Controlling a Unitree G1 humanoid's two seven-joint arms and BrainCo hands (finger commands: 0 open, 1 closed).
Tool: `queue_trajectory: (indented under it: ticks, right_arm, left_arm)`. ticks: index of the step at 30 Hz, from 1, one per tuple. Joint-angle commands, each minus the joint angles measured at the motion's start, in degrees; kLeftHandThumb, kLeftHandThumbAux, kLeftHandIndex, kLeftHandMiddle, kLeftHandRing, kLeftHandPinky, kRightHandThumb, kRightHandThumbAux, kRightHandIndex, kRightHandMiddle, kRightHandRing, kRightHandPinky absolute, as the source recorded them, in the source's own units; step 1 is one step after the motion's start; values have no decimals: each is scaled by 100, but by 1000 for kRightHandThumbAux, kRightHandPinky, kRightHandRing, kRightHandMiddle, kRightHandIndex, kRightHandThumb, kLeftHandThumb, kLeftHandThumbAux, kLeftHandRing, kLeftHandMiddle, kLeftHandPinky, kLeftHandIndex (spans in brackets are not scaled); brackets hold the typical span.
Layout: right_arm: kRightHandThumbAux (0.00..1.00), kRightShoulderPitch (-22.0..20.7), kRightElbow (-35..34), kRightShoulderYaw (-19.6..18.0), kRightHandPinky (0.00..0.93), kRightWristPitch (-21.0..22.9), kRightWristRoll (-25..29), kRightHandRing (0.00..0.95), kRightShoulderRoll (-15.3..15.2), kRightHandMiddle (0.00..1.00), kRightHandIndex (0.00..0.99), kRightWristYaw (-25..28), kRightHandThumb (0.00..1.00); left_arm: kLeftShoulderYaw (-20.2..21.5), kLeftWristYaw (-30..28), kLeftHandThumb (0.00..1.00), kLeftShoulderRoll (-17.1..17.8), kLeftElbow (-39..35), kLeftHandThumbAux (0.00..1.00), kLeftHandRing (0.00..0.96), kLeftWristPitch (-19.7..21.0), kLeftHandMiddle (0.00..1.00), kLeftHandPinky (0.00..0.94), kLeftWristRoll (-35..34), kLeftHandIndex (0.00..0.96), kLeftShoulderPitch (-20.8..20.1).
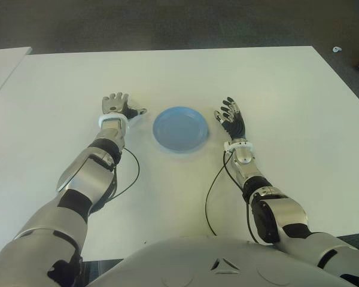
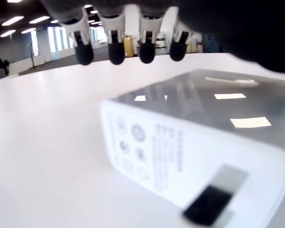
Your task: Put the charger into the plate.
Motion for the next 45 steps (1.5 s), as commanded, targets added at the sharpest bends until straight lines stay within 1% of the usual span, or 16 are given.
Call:
queue_trajectory:
  ticks: [1,8,17,27,45]
  right_arm:
    - [680,725,593,33,187,613,4,163,101,147,52,120,91]
    - [673,737,588,18,189,580,18,162,95,146,53,127,87]
    - [671,739,588,20,201,580,10,172,87,155,58,120,91]
    - [665,733,580,20,200,545,13,175,91,158,63,127,94]
    - [660,711,582,6,202,566,28,180,84,162,58,167,81]
  left_arm:
    - [93,-119,183,-29,-225,159,0,230,0,0,-137,0,129]
    - [168,-301,194,199,-1102,192,0,752,0,0,-160,0,536]
    - [231,-646,201,436,-1998,190,0,1191,0,0,-117,0,906]
    - [268,-956,205,628,-2702,180,0,1428,0,0,-77,0,1228]
    - [251,-1368,192,848,-3854,181,0,1690,0,0,106,0,1789]
